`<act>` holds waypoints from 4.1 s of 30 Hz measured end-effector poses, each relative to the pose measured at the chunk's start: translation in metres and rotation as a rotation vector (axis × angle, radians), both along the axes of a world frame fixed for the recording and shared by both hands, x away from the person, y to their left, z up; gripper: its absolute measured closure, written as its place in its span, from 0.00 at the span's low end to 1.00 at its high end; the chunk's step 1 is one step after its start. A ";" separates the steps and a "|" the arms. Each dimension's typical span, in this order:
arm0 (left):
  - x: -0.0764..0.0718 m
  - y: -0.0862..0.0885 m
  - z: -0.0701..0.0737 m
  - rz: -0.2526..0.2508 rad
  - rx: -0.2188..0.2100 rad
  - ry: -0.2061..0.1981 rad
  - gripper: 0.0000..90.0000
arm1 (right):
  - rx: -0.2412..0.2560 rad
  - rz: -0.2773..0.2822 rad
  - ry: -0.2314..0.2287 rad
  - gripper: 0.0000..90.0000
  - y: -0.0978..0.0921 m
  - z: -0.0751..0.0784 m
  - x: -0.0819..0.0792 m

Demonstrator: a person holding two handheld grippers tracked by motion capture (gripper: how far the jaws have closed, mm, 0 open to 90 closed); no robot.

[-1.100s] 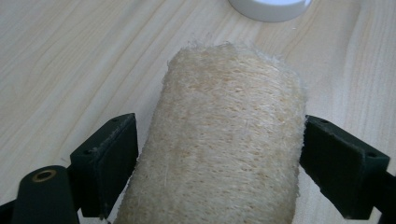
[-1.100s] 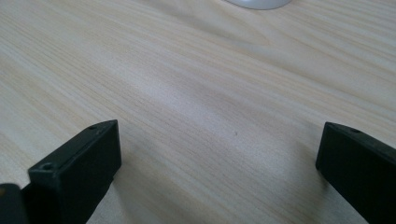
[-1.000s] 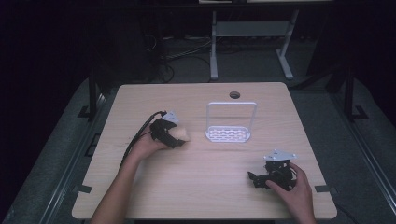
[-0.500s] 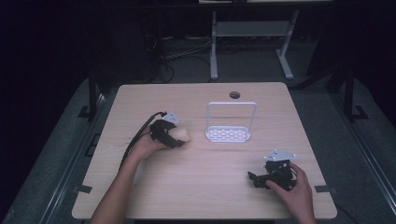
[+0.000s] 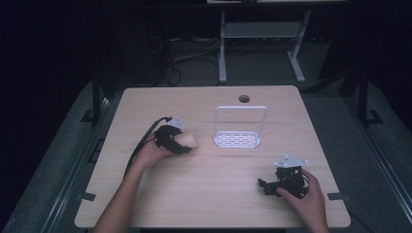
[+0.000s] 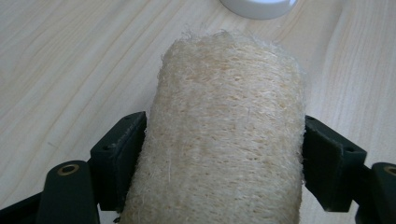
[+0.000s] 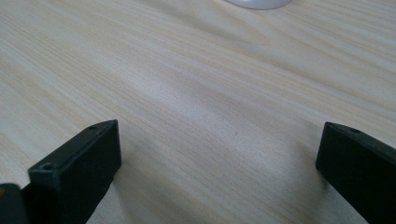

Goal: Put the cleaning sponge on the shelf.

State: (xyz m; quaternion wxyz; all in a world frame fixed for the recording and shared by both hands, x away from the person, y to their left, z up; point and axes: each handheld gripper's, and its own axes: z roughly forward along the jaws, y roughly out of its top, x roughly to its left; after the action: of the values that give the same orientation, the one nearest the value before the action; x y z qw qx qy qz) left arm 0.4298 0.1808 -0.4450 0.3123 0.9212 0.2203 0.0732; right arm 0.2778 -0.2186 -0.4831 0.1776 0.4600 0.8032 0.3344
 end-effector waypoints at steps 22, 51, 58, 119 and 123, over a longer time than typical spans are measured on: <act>-0.035 0.003 0.017 0.046 -0.048 -0.012 0.25 | 0.000 0.000 0.000 0.00 0.000 0.000 0.000; -0.054 -0.040 0.025 0.013 -0.073 -0.020 0.26 | -0.001 0.000 0.000 0.00 0.000 0.000 0.000; -0.057 -0.054 0.027 -0.003 -0.090 -0.021 0.26 | -0.001 0.000 0.001 0.00 0.000 0.000 0.000; -0.017 -0.191 0.010 0.010 -0.105 -0.066 0.26 | 0.002 0.009 0.002 0.00 0.000 0.000 -0.001; -0.014 -0.198 0.006 0.013 -0.109 -0.068 0.26 | 0.004 0.008 0.005 0.00 0.000 0.000 -0.001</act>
State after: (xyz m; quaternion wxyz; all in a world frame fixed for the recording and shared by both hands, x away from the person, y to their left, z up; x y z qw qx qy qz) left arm 0.4163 -0.0167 -0.4391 0.3686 0.8985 0.2191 0.0942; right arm 0.2765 -0.2186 -0.4829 0.1734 0.4580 0.8047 0.3356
